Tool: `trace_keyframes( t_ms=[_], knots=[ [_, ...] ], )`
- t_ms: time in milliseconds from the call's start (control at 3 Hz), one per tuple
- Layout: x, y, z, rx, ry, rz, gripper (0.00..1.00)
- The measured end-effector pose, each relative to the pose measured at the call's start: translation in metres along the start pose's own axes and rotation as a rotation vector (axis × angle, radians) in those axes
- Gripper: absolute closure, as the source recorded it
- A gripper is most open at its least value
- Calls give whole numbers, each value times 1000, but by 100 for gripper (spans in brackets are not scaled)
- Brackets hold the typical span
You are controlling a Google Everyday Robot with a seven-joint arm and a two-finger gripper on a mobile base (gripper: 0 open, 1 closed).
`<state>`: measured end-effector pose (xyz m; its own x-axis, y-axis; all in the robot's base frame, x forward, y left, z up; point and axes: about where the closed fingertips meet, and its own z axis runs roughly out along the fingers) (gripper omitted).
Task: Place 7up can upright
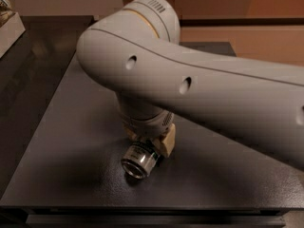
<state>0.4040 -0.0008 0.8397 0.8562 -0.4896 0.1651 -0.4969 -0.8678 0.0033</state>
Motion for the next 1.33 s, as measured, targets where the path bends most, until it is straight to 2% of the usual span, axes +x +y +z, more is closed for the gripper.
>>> trace_keyframes(
  t_ms=[333, 667, 1000, 1333],
  knots=[
    [3, 0, -5, -3, -11, 7, 65],
    [5, -3, -14, 30, -35, 9, 88],
    [8, -10, -30, 115, -61, -2, 100],
    [15, -20, -46, 213, -83, -29, 100]
  ],
)
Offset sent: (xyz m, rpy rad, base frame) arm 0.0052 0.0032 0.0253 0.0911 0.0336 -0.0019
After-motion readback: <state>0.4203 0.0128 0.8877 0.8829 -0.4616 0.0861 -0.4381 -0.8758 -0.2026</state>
